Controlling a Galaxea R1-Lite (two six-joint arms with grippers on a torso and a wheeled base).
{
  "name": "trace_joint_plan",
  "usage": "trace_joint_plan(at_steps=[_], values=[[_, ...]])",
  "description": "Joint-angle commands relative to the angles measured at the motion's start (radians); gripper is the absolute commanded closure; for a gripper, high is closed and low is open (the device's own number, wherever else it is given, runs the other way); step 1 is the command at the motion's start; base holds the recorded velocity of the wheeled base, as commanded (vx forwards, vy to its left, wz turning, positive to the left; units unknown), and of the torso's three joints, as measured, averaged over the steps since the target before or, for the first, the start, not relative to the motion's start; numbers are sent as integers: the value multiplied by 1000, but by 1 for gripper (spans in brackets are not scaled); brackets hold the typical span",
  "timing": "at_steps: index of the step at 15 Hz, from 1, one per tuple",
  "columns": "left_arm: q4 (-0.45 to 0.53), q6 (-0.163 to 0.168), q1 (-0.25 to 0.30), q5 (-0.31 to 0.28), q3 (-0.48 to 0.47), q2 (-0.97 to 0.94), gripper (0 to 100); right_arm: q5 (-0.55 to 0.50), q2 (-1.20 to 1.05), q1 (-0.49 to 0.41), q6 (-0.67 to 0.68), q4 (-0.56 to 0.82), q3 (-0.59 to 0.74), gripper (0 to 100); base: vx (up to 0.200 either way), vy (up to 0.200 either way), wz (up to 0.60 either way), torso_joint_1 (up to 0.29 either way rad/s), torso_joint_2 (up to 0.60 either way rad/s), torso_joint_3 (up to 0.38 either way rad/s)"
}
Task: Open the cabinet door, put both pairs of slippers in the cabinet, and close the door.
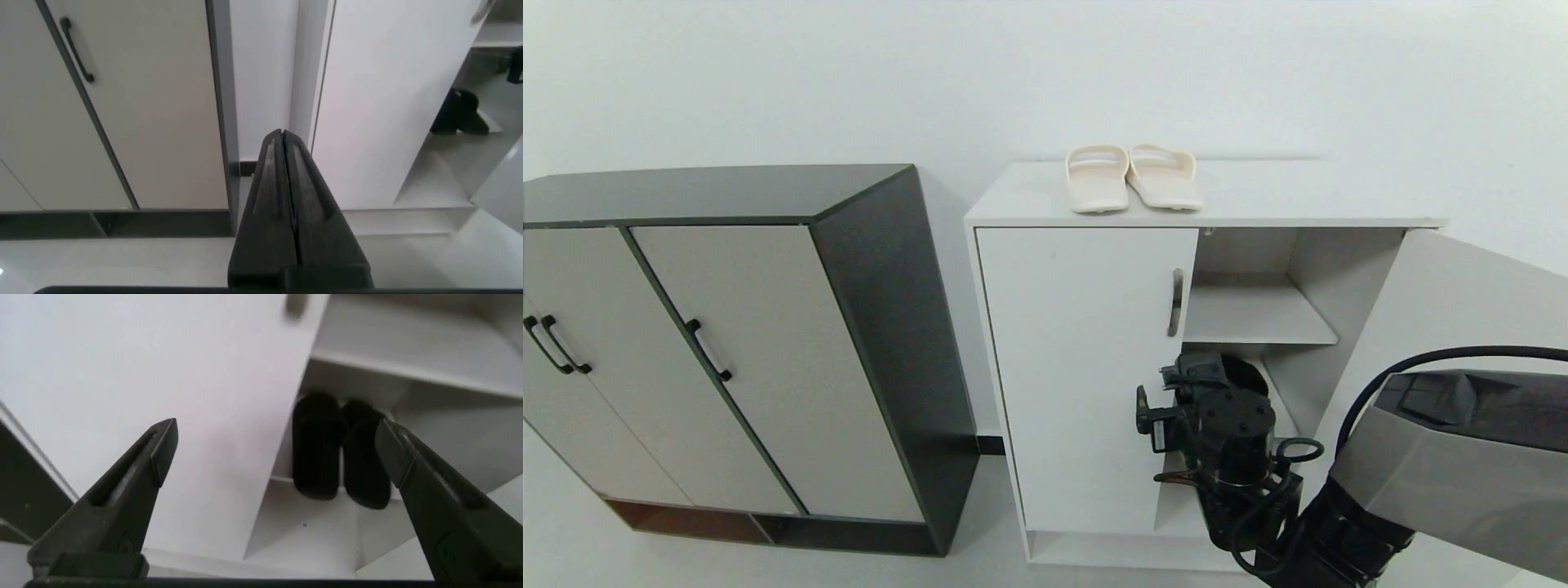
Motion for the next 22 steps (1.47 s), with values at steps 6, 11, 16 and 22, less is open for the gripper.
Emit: trace_joint_plan(at_steps=[6, 11, 16, 22], values=[[0, 0, 0, 0, 0, 0, 100, 0, 2, 0, 0, -1, 2, 0, 0, 0, 0, 168, -481, -316], [0, 0, 0, 0, 0, 0, 100, 1, 2, 0, 0, -1, 9, 0, 0, 0, 0, 204, -513, -314], [0, 3, 0, 0, 0, 0, 100, 20, 0, -11, 1, -3, 9, 0, 0, 0, 0, 229, -545, -313], [0, 0, 0, 0, 0, 0, 100, 93, -1, -6, -36, -136, 60, 0, 0, 0, 0, 104, -219, -124]])
